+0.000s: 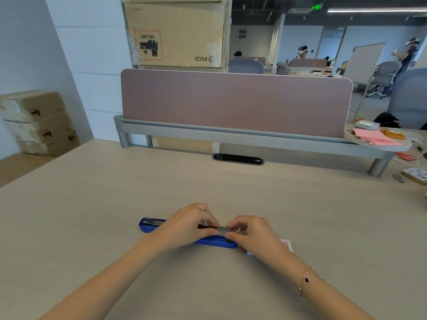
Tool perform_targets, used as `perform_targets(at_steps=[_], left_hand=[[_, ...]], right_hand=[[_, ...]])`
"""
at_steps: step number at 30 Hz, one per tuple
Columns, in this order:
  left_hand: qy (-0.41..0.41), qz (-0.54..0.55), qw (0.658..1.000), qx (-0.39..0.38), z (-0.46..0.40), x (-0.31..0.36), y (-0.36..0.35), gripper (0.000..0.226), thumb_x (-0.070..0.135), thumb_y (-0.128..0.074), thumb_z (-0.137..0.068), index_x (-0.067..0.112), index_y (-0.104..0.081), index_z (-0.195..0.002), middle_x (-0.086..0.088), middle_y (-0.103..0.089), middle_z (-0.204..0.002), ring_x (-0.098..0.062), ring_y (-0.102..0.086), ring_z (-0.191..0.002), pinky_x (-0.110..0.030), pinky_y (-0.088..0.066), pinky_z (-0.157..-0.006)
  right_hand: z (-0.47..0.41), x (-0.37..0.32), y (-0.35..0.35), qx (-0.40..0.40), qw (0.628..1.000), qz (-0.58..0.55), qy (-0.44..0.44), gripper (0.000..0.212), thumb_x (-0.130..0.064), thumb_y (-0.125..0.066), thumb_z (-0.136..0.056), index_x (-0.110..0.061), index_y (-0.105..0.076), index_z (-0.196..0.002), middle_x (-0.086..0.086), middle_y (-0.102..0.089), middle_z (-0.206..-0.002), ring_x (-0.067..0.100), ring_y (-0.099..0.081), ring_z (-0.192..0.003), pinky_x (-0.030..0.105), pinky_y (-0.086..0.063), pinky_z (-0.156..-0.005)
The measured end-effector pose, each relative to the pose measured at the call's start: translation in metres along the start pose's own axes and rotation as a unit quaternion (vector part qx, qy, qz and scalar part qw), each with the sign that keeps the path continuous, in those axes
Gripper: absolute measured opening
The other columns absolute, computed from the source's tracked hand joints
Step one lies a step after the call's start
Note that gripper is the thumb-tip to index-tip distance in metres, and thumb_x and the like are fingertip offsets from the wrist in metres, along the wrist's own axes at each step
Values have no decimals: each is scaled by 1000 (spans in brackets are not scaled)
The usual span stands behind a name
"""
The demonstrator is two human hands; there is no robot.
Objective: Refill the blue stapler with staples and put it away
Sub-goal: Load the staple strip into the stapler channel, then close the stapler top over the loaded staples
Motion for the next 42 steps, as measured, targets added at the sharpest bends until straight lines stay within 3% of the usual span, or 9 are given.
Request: perform_targets(at_steps=[4,7,10,15,20,25,29,38,42], left_hand=[[-10,-2,1000,-25,8,-11,5,33,41,-68,-82,32,-63,-113,17,-55,-104,1,-49,-102,-22,-45,-89],[20,-1,999,-37,22,-40,21,53,62,-65,-71,36,-59,-117,29,-48,-107,4,-46,-109,-18,-39,-96],[48,-9,998,-39,41,-72,35,61,82,-54,-59,47,-55,-109,26,-51,-110,7,-46,-109,-15,-39,-96],[110,44,993,-7,70,-115,47,41,62,-76,-60,46,-64,-96,12,-60,-105,2,-56,-99,-12,-46,-83],[146,87,985,31,81,-137,52,32,21,-85,-67,32,-70,-92,2,-62,-104,0,-61,-92,-7,-46,-76],[164,92,982,8,81,-137,53,28,28,-79,-73,31,-66,-97,11,-66,-100,2,-58,-93,-8,-46,-77],[147,69,987,8,76,-122,70,21,34,-72,-79,33,-62,-98,32,-56,-107,6,-54,-96,-14,-44,-78],[60,99,992,40,43,-51,96,19,21,-67,-87,28,-62,-103,24,-61,-110,1,-59,-96,-10,-46,-80],[49,158,984,70,27,-29,81,24,16,-71,-83,24,-66,-104,19,-64,-107,-3,-63,-92,-11,-48,-81]], right_hand=[[0,4,2,-4,1000,29,10,16,-33,-70,-77,-30,-66,-93,-26,-55,-74,5,-54,-87,37,-41,-95],[-1,9,7,-1,1000,26,10,22,-31,-71,-76,-26,-65,-97,-26,-52,-76,8,-53,-89,38,-45,-91],[-2,12,4,-12,998,56,18,25,-36,-70,-76,-28,-64,-99,-20,-56,-81,7,-53,-90,34,-41,-94],[-3,15,-3,-17,996,81,31,22,-43,-68,-75,-34,-64,-95,-14,-66,-94,7,-52,-92,32,-37,-91],[-4,14,-5,-13,992,116,43,34,-52,-68,-70,-36,-62,-99,-14,-63,-98,8,-47,-94,29,-29,-83],[-3,18,-7,1,991,128,47,33,-51,-68,-71,-36,-62,-99,-15,-61,-96,8,-45,-93,29,-26,-79],[-2,20,-9,3,992,119,42,29,-51,-67,-71,-37,-61,-96,-15,-59,-93,7,-45,-89,29,-26,-78],[3,19,-10,18,995,87,43,23,-44,-68,-72,-34,-61,-92,-21,-51,-83,5,-47,-86,28,-26,-76],[3,19,-10,14,995,85,42,24,-44,-67,-73,-33,-61,-93,-15,-58,-91,6,-47,-88,28,-26,-77]])
Point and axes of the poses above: each hand's wrist, its own z-axis away from the middle knuckle, its own y-axis out of the back of the hand, x = y × z, the point moved 7 cm from there along -z, towards the middle knuckle
